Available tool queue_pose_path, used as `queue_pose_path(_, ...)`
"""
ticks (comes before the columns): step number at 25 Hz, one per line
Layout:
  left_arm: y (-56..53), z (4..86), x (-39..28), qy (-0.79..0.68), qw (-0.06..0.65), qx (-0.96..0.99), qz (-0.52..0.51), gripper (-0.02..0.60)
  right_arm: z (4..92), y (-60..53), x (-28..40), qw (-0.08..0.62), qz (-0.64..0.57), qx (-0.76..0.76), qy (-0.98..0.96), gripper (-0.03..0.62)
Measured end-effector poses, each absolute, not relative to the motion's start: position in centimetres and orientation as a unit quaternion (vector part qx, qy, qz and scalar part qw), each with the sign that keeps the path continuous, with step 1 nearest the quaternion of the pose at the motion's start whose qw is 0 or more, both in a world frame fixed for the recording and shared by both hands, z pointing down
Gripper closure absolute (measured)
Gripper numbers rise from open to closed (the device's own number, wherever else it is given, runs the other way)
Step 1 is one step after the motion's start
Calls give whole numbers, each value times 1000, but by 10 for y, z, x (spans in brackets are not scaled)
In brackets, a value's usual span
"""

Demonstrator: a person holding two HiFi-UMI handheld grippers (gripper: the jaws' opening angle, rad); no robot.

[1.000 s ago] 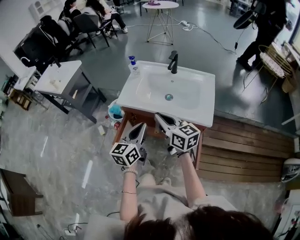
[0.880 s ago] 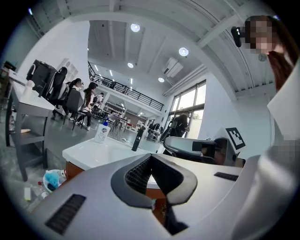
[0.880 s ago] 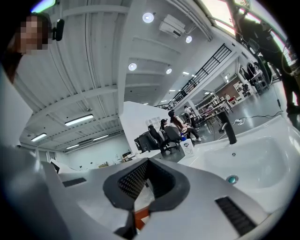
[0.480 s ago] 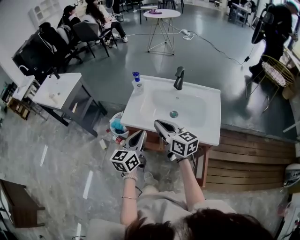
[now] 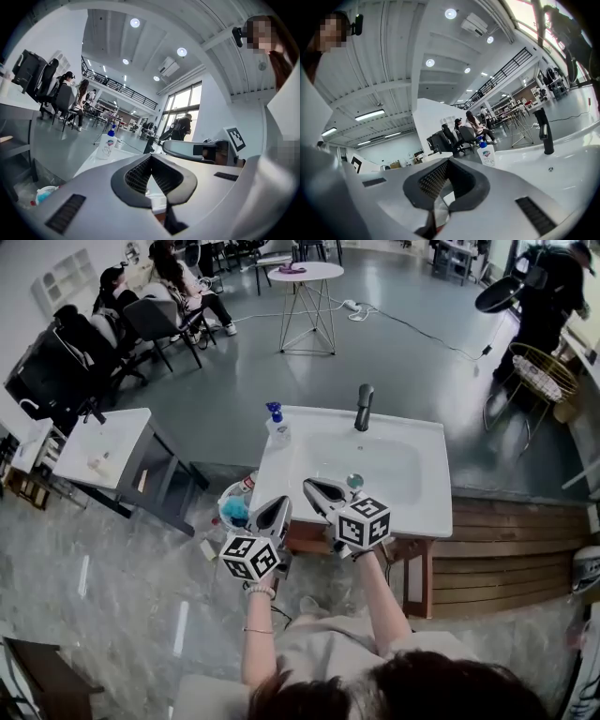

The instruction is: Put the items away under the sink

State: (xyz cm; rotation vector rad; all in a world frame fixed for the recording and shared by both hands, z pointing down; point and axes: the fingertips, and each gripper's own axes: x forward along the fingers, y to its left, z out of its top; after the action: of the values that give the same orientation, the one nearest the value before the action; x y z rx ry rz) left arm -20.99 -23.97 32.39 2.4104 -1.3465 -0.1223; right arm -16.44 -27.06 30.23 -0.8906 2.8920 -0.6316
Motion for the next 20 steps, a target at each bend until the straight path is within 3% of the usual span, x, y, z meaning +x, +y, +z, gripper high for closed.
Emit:
queue_pose_path(10, -263, 332, -245, -473, 187, 860, -32, 581, 306, -305, -199, 26, -198, -326, 924, 577)
queue_pose_path(20, -291, 330, -284, -514, 187, 836, -52, 581, 321, -349, -246, -21, -184, -324, 928, 577)
